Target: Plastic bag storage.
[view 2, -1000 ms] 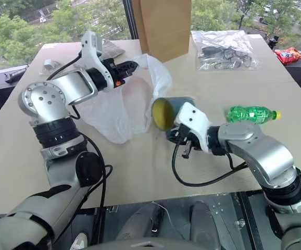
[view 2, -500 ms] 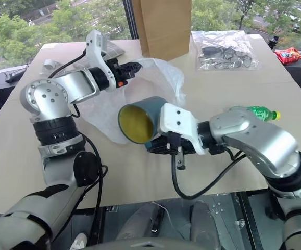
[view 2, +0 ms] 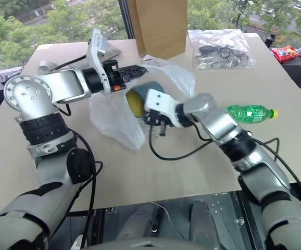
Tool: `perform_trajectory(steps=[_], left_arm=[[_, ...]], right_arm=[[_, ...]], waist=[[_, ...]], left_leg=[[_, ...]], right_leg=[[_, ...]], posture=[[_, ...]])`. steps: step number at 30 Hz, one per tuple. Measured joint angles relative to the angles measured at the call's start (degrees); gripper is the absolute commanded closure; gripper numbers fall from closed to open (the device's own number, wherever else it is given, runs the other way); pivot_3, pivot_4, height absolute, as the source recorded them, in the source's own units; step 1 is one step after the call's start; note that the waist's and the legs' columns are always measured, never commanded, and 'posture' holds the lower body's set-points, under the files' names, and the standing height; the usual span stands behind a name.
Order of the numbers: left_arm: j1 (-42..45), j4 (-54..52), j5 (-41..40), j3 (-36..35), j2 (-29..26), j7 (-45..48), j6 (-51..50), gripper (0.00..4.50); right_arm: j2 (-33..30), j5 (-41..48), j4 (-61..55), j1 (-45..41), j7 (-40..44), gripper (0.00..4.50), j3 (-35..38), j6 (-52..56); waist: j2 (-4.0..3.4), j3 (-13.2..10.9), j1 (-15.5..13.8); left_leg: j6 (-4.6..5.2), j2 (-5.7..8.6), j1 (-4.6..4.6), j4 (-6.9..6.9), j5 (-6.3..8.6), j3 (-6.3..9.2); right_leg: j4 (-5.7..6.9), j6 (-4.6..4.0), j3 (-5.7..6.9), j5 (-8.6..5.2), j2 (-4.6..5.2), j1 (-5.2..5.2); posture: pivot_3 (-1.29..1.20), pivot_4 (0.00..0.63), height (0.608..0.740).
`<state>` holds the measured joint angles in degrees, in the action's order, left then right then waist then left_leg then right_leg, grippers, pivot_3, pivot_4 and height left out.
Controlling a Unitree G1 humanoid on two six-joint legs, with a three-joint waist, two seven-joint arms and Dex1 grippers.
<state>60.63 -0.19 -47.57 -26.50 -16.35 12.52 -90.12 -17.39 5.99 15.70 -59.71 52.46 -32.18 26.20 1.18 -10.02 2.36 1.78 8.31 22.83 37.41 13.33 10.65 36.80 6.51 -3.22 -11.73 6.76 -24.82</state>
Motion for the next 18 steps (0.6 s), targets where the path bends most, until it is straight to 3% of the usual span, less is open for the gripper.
perform_trajectory(steps=[7,8,11,16,18], left_arm=[[-0.18,-1.0,0.14,-1.44,2.42,-1.23,-0.83,4.5],[-0.18,-1.1,0.13,-1.89,3.2,-1.48,-0.9,4.5],[-0.19,-1.73,0.09,-2.78,5.74,-2.59,-1.66,4.5],[-0.32,-2.85,0.41,-5.75,7.02,-5.21,-2.26,4.5],[-0.36,-2.85,1.57,-6.78,7.36,-6.55,-1.78,4.5]], right_arm=[[11.36,-8.49,24.48,-5.35,-3.23,4.47,-0.64,-14.36],[13.01,-9.51,28.16,-6.34,-4.43,3.79,-0.64,-16.28],[16.66,-12.16,37.59,-9.06,-8.11,2.63,-0.47,-21.91],[13.03,-14.95,39.13,-9.17,-10.52,0.31,2.21,-25.08],[9.63,-14.61,31.01,-6.7,-9.06,0.07,4.45,-23.62]], waist=[[-0.01,0.0,0.3],[-0.01,-0.01,0.43],[-0.03,-0.01,0.61],[-0.04,-0.02,0.31],[-0.04,-0.02,0.26]], left_leg=[[-0.05,0.0,0.0,-0.04,-0.02,0.05],[-0.06,-0.01,0.0,-0.06,-0.03,0.05],[-0.11,-0.02,0.01,-0.09,-0.06,0.12],[-0.14,-0.01,0.0,-0.08,-0.07,0.17],[-0.15,-0.02,0.01,-0.08,-0.06,0.18]], right_leg=[[-0.06,-0.02,-0.01,0.0,-0.04,-0.01],[-0.05,-0.02,-0.02,0.0,-0.06,-0.02],[-0.05,-0.03,0.02,-0.01,-0.08,-0.03],[-0.04,-0.04,0.04,-0.01,-0.1,-0.03],[-0.04,-0.04,0.04,-0.01,-0.1,-0.04]], posture=[[0.0,0.15,0.74],[0.0,0.15,0.74],[0.0,0.15,0.74],[0.0,0.15,0.74],[0.0,0.15,0.74]])
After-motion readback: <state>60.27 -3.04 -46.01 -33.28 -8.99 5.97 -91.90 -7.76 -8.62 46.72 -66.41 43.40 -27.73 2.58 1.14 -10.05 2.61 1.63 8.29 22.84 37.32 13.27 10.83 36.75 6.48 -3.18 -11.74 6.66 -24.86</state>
